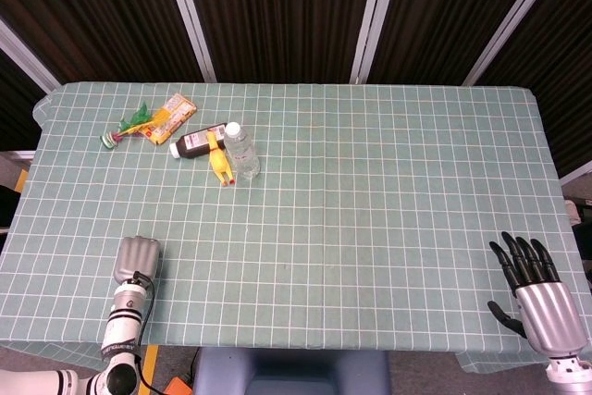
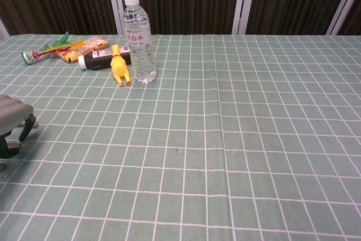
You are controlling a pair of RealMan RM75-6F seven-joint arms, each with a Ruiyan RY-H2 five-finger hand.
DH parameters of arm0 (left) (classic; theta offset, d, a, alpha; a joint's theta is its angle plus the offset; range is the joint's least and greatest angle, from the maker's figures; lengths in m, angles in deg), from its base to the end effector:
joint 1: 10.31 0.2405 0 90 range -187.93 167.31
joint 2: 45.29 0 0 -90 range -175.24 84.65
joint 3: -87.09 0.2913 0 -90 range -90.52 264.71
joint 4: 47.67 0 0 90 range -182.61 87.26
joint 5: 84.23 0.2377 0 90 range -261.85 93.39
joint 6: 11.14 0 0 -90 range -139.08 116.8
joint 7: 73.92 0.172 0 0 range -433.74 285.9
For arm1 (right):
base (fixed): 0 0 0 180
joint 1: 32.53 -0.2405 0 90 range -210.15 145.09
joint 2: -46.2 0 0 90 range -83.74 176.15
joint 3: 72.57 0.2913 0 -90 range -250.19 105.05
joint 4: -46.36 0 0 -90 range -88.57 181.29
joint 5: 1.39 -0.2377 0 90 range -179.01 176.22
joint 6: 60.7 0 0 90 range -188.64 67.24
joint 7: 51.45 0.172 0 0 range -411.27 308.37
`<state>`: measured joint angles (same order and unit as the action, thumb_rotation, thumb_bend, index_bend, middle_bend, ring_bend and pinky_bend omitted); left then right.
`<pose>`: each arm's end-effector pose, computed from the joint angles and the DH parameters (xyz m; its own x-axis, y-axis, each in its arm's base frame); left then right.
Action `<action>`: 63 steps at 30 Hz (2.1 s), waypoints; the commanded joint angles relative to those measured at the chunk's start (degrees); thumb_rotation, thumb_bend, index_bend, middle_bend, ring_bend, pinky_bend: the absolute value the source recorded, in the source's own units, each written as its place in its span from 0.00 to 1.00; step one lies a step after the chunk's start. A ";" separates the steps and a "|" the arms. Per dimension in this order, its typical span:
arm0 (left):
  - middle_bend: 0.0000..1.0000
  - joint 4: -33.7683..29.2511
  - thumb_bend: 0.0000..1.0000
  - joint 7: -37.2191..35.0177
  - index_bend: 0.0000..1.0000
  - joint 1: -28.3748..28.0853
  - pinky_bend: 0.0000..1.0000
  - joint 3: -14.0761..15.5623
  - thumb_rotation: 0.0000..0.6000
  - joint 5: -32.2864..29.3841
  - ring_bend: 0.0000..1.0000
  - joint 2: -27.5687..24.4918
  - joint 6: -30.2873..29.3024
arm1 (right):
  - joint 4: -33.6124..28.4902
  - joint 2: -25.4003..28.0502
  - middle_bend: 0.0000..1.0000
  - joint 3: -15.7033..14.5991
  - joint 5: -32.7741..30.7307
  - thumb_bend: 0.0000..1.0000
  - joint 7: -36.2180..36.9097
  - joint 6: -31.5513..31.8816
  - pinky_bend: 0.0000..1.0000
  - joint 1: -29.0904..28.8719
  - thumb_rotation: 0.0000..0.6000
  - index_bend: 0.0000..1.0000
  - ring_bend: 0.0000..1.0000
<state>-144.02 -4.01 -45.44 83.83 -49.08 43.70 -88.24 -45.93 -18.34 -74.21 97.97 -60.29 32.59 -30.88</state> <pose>-0.2638 0.3236 -0.0361 0.8183 0.3887 0.4234 0.4909 -0.0895 -0.8666 -0.3336 -0.1533 0.1410 0.5212 0.0375 0.8526 -0.8433 -0.1310 0.5213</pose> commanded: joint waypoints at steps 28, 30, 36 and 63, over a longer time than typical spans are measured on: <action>1.00 -0.81 0.46 -4.60 0.56 -0.66 1.00 2.04 1.00 2.36 1.00 -1.75 0.97 | 0.02 -0.21 0.00 0.01 -0.07 0.28 -0.39 -0.12 0.00 0.03 1.00 0.00 0.00; 1.00 -1.50 0.46 -5.09 0.56 -0.57 1.00 2.28 1.00 3.13 1.00 -2.24 0.85 | 0.03 -0.22 0.00 0.02 -0.03 0.28 -0.38 0.01 0.00 0.08 1.00 0.00 0.00; 1.00 -3.98 0.45 -7.06 0.55 0.09 1.00 3.06 1.00 5.72 1.00 -3.91 0.12 | 0.09 -0.29 0.00 -0.03 0.03 0.28 -0.47 -0.10 0.00 0.05 1.00 0.00 0.00; 1.00 6.69 0.45 -45.54 0.58 6.82 1.00 1.88 1.00 24.76 1.00 -6.32 9.64 | -0.13 -0.43 0.00 -0.14 0.07 0.28 -1.00 -0.29 0.00 0.09 1.00 0.00 0.00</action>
<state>-138.16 -48.48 -39.27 85.71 -24.95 37.42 -78.89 -46.05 -18.77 -74.35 98.04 -61.29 32.31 -30.79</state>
